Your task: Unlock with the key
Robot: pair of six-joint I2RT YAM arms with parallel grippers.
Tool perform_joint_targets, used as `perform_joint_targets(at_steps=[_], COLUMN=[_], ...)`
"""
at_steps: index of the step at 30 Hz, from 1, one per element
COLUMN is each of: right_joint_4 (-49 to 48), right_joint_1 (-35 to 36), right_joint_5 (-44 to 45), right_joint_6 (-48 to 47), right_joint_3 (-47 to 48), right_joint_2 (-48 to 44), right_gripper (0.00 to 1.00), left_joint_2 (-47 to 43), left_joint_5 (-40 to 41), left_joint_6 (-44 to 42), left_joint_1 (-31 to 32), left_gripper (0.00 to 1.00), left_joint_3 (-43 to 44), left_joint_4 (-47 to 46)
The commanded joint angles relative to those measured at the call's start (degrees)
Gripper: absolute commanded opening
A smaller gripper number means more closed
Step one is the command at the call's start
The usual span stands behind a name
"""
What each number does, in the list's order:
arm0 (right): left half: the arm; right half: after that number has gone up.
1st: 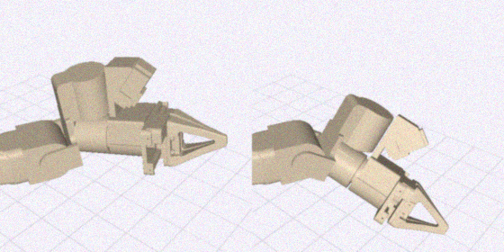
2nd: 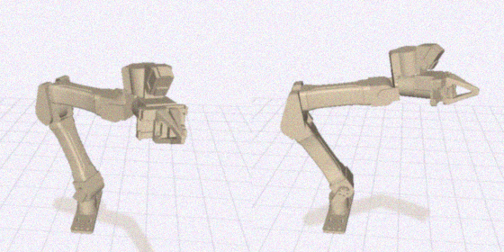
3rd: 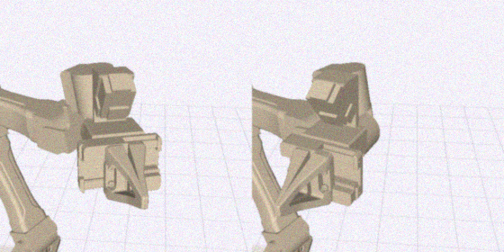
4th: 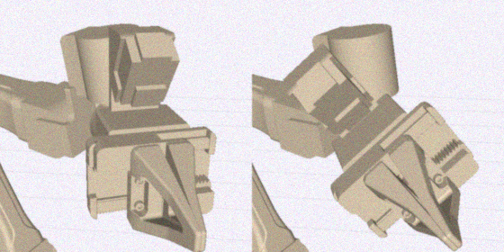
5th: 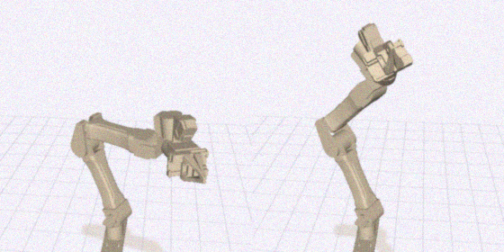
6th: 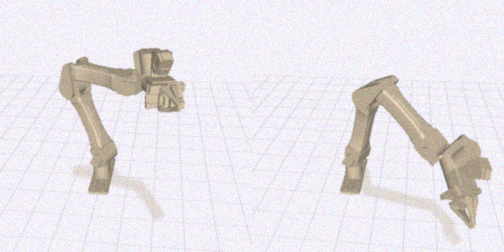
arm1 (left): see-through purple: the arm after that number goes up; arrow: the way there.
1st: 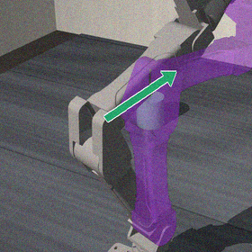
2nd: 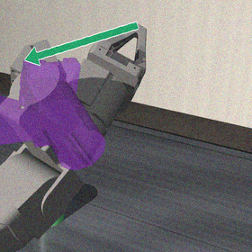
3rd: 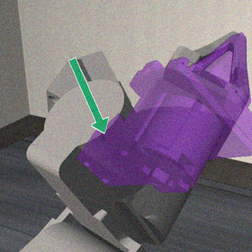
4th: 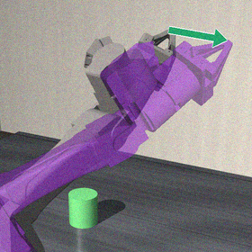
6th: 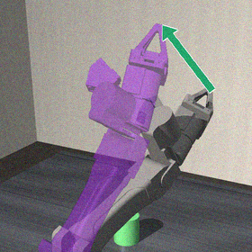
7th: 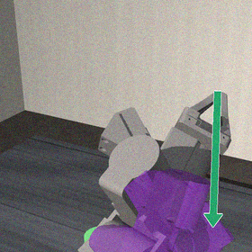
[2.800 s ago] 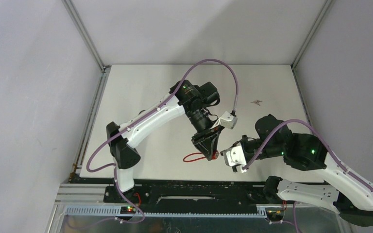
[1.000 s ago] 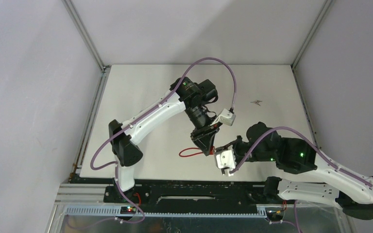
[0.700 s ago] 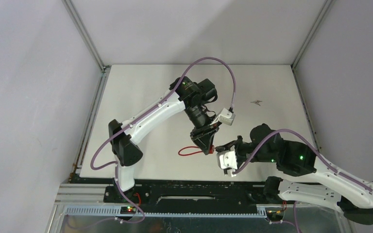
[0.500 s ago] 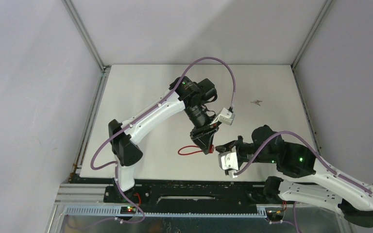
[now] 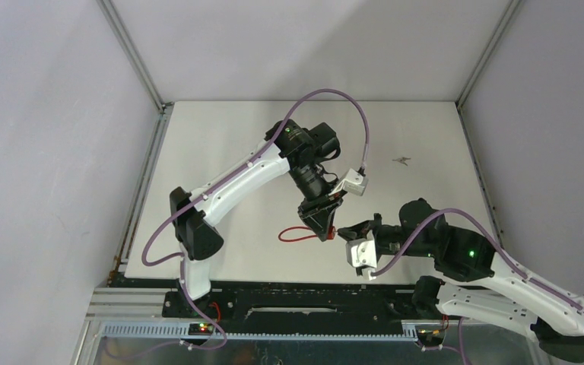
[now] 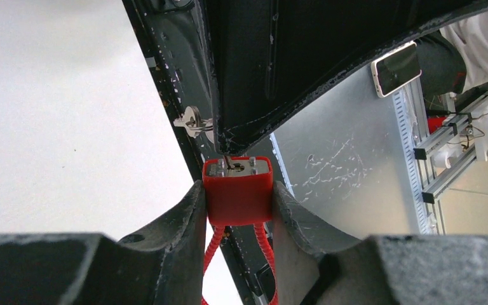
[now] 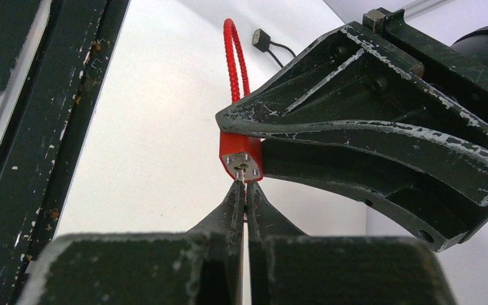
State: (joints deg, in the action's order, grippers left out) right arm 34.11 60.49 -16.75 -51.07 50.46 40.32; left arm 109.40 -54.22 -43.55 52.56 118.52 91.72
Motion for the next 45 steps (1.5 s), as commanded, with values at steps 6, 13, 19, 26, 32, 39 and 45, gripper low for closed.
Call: perform_joint_targets(at_steps=[6, 13, 19, 26, 32, 39, 45], right_joint_4=[-6.7, -8.3, -9.1, -6.7, -4.4, -3.4, -2.7], right_joint_1=[-1.0, -0.9, -0.6, 1.3, 1.4, 0.5, -0.1], right_joint_5=[4.3, 4.3, 5.9, 5.0, 2.1, 0.5, -1.4], right_joint_6=[-1.0, -1.1, -1.7, -0.8, 2.1, 4.9, 7.5], right_joint_3=[-5.9, -8.2, -8.6, -7.4, -5.4, -3.4, -1.1], right_joint_2=[-0.2, -0.8, -2.5, -3.8, -4.6, -3.8, -2.1], right_gripper=[0.00, 0.00, 0.00, 0.00, 0.00, 0.00, 0.00], left_joint_2=[-2.7, -2.7, -2.6, -1.8, -0.6, -0.4, -0.3], left_joint_5=[-12.9, -13.3, -13.0, -10.3, -6.7, -3.7, -3.8], left_joint_6=[-0.3, -0.7, -1.9, -3.9, -6.1, -8.8, -11.7], left_joint_1=[1.8, 1.7, 1.5, 1.1, 1.3, 1.4, 1.5], left_gripper=[0.00, 0.00, 0.00, 0.00, 0.00, 0.00, 0.00], left_joint_3=[3.9, 3.9, 1.5, 0.4, 1.2, 1.3, 0.7], left_joint_4=[0.2, 0.2, 0.2, 0.2, 0.1, -1.1, -0.7])
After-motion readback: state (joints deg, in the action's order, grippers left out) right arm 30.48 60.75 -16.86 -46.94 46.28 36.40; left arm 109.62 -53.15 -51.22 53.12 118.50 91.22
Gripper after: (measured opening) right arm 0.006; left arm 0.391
